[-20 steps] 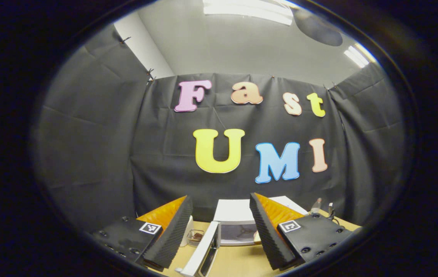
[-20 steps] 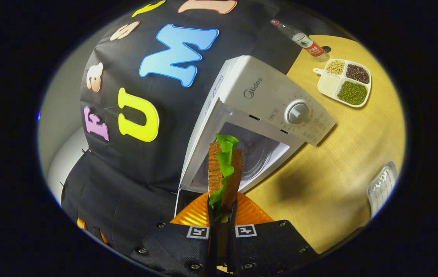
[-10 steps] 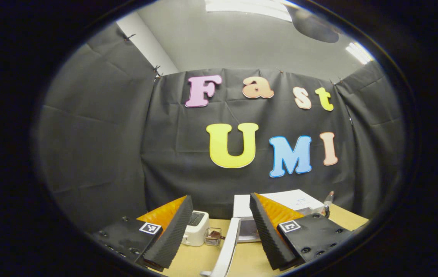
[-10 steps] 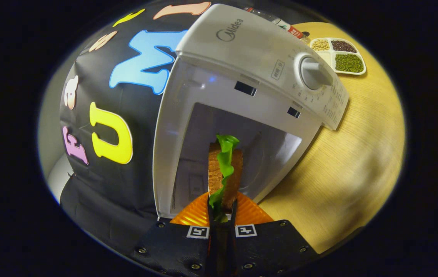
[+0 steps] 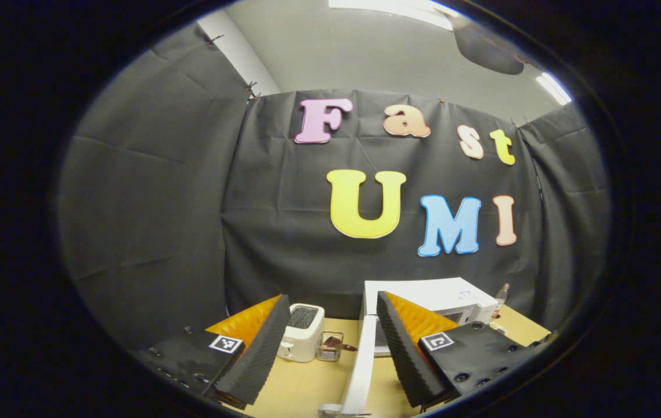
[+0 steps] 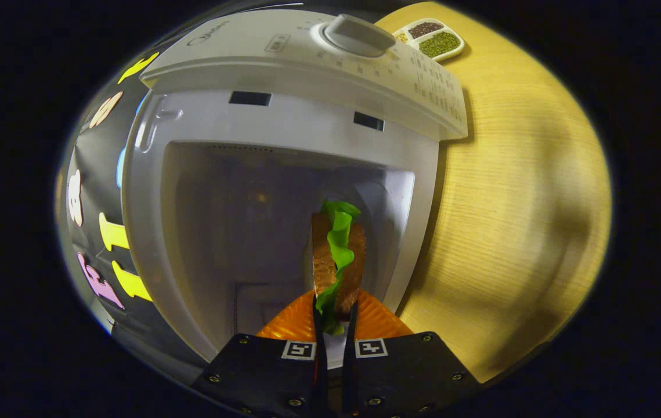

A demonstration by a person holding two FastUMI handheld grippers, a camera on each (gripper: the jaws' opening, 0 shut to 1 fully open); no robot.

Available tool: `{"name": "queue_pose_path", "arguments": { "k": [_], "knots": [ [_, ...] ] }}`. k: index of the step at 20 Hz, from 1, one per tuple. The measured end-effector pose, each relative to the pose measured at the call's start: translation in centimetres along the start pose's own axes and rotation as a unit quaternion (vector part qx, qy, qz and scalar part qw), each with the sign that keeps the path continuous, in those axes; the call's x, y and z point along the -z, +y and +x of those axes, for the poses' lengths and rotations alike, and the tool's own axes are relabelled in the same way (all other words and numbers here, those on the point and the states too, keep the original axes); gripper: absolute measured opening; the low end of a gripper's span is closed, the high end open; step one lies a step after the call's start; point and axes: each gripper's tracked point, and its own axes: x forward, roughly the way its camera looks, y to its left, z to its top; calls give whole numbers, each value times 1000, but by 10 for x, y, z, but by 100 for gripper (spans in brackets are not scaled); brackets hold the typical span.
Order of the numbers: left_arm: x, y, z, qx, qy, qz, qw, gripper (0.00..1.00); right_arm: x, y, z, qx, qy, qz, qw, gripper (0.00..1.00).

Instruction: Open the microwave oven with the left hand, put the food in, and close the microwave oven.

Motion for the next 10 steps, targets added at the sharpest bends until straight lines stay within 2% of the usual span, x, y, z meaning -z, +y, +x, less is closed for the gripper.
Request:
{"name": "queue_pose_path", "arguments": {
  "k": [5,10],
  "knots": [
    [2,14,2,-2,3,-3,1000,96,10,12,32,9,-27,34,999,11],
    [10,24,1,-5,9,-9,1000,96,13,18,45,19,-35,11,999,11]
  ]
}}
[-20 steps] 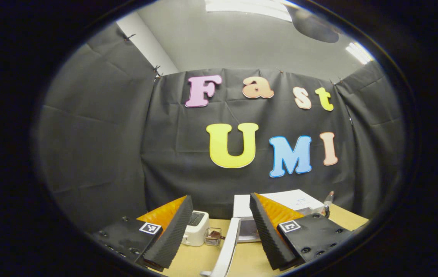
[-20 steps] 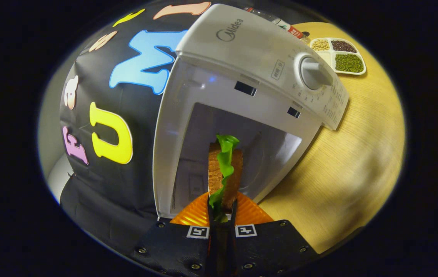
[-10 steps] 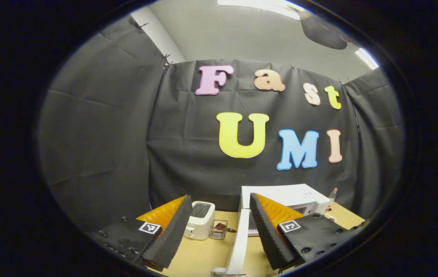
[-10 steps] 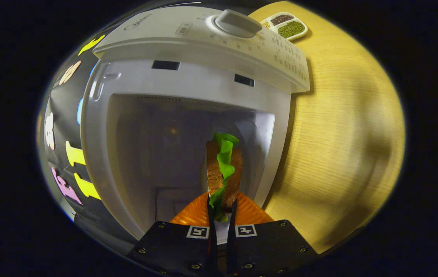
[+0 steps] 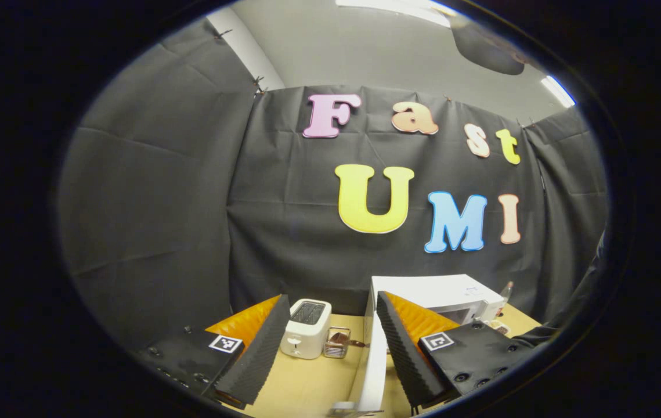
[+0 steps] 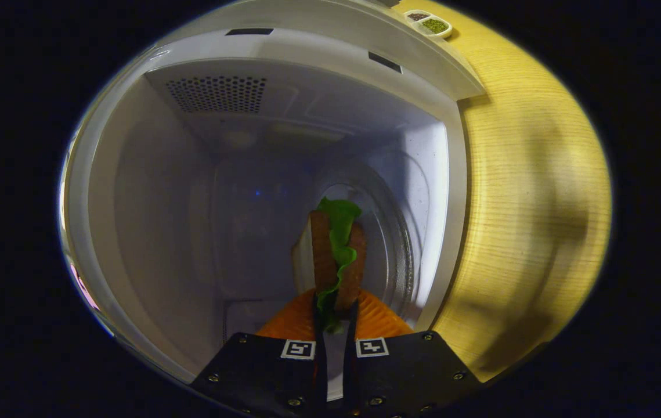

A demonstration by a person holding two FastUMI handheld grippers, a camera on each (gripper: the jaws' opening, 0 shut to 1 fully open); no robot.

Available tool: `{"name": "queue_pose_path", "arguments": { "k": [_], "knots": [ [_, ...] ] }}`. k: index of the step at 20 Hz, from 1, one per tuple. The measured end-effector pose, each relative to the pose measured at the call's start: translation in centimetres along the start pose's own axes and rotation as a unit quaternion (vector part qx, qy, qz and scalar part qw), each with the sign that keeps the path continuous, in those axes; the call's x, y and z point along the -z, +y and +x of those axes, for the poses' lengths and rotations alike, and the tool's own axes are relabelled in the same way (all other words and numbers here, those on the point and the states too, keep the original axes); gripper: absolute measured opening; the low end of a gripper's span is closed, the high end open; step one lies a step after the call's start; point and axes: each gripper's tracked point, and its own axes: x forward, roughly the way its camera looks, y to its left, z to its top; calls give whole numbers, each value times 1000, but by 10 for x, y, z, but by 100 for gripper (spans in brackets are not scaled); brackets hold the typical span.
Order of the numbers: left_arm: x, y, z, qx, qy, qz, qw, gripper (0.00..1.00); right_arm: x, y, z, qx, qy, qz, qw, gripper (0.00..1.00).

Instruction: Open the microwave oven with the left hand, put the food in, and close the microwave oven.

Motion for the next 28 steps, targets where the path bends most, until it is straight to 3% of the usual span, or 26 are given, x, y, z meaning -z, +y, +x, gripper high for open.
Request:
{"name": "queue_pose_path", "arguments": {
  "k": [4,5,7,9,12,13,15,18,22,26,28],
  "knots": [
    [0,-8,3,12,-3,-11,1000,97,0,-10,-10,23,26,-25,999,28],
    [-1,-12,5,15,-5,-10,1000,97,0,-13,-18,26,31,-38,998,40],
    [-4,-20,11,23,-11,-4,1000,95,1,-12,-31,8,44,-57,997,47],
    [-6,-33,13,33,-14,1,999,95,0,-22,-46,13,59,-101,993,65],
    [-6,-58,18,56,-17,-1,998,97,-3,-39,-78,25,88,-162,983,65],
    [-4,-66,19,61,-16,-4,998,96,-8,-47,-90,33,94,-198,975,67],
    [3,-83,24,73,-12,-12,997,97,-22,-62,-116,39,102,-278,954,84],
    [6,-113,30,100,-11,-16,995,96,-47,-72,-156,35,110,-391,913,84],
    [8,-142,37,123,-14,-7,992,96,-93,-45,-215,-14,67,-515,855,84],
    [14,-172,40,138,-12,-23,990,97,-137,-2,-272,-55,6,-573,818,83],
    [17,-190,38,148,-11,-22,989,97,-155,17,-293,-67,-16,-586,807,83]
  ]
}}
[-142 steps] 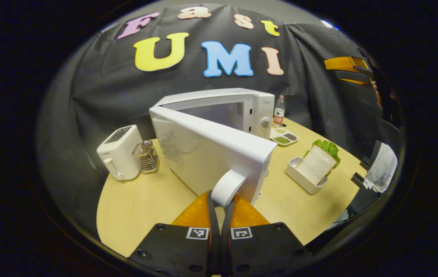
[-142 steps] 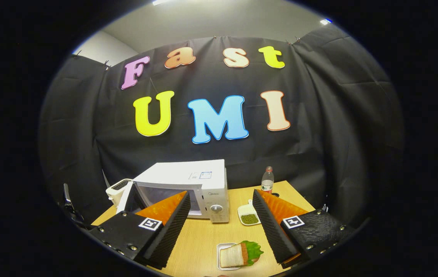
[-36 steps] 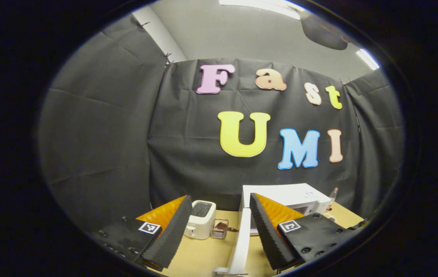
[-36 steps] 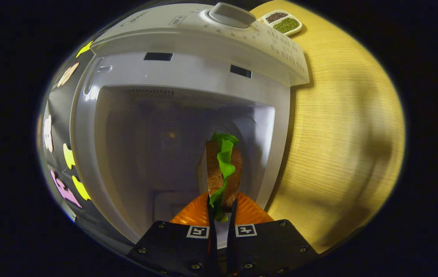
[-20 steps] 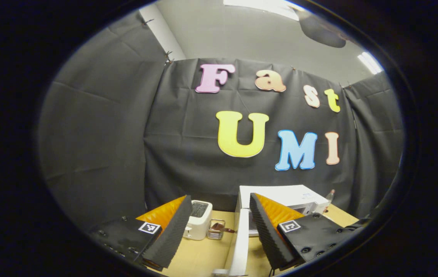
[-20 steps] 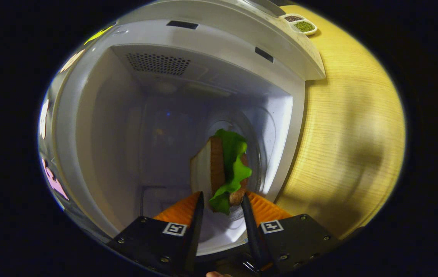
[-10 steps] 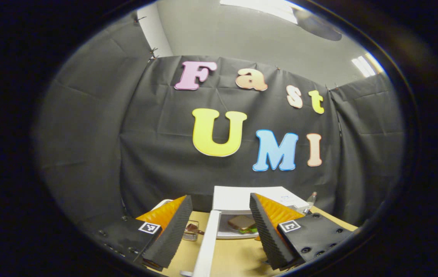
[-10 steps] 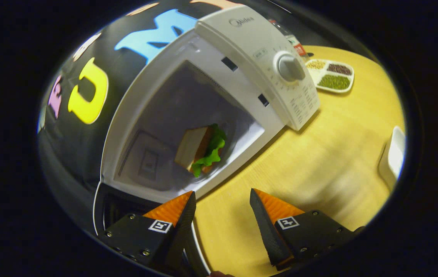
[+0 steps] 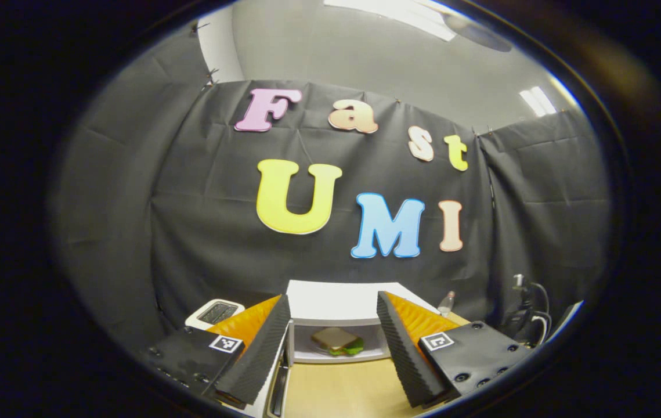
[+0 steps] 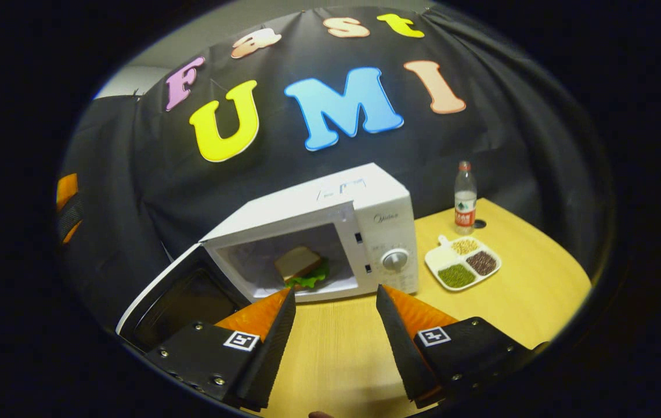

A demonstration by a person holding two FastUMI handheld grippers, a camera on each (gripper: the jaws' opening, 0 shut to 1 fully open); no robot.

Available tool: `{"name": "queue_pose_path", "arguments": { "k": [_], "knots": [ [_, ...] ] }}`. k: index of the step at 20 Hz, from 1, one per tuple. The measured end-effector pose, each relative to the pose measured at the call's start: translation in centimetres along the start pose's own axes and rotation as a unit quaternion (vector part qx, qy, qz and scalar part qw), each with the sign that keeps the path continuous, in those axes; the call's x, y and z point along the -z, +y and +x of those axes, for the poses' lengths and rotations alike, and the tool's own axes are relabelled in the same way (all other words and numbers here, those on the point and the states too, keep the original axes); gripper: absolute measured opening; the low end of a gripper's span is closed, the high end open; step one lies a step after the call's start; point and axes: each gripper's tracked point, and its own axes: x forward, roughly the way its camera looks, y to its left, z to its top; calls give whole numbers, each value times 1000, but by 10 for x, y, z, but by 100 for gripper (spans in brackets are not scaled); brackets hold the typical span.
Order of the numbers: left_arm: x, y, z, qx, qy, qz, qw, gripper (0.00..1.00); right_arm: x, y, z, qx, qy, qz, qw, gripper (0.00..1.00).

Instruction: Open the microwave oven with the left hand, put the food in, and close the microwave oven.

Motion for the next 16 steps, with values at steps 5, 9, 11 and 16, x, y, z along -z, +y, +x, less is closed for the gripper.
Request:
{"name": "queue_pose_path", "arguments": {
  "k": [5,9,11,16],
  "knots": [
    [-1,-30,2,21,-1,13,1000,97,-46,-22,-36,11,-46,-26,999,84],
    [1,-45,3,20,-5,20,1000,94,-82,-34,-62,17,-77,-51,996,84],
    [2,-50,3,17,-4,19,1000,97,-102,-40,-77,21,-95,-67,993,83],
    [-2,-45,-5,-6,-9,13,1000,96,-133,-45,-93,10,-120,-79,990,83]
  ]
}}
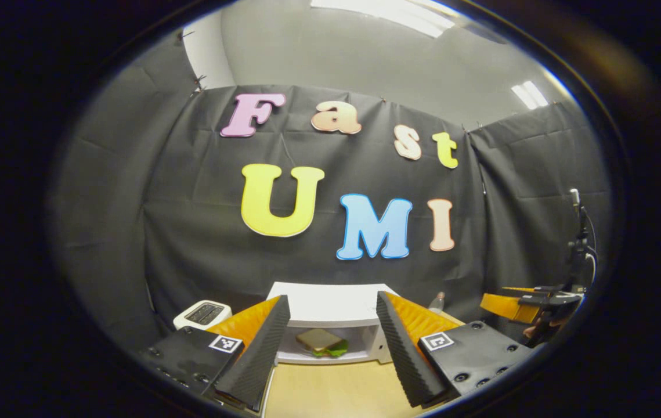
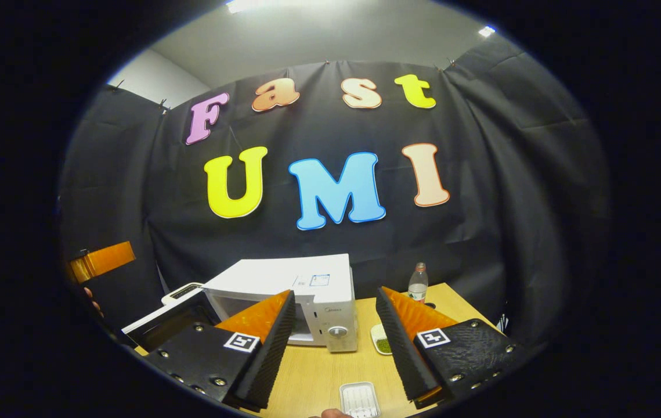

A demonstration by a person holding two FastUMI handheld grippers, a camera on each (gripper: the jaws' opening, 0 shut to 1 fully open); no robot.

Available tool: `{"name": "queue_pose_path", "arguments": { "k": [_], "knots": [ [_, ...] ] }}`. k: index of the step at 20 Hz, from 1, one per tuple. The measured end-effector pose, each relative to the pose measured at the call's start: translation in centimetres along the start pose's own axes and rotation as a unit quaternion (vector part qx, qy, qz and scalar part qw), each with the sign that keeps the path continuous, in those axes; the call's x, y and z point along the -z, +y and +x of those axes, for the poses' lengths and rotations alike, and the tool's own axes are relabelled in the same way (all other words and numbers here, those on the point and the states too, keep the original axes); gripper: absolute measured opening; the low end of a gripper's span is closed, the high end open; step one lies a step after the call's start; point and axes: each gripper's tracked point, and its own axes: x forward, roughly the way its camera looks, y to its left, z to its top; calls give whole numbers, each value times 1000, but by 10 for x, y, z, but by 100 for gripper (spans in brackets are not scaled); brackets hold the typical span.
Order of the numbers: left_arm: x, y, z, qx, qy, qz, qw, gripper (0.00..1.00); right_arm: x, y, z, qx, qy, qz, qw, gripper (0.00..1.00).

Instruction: Open the microwave oven with the left hand, put the food in, and close the microwave oven.

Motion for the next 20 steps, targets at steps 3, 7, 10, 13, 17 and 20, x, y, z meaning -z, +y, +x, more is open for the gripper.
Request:
{"name": "queue_pose_path", "arguments": {
  "k": [3,7,10,13,17,20],
  "knots": [
    [5,5,-4,-13,6,9,1000,96,-5,-8,2,-6,0,-3,1000,100],
    [15,27,-16,-41,12,24,999,98,-26,-13,-1,11,-25,-10,1000,100],
    [39,51,-26,-68,40,33,996,96,-36,-11,0,7,-35,-15,999,100],
    [54,76,-38,-99,57,28,993,97,-35,-6,5,-2,-35,-15,999,100],
    [72,112,-58,-138,79,26,987,96,-30,-7,11,-5,-20,-6,1000,100],
    [92,135,-77,-146,114,31,982,67,-23,-8,14,-9,-8,-3,1000,100]
  ]
}}
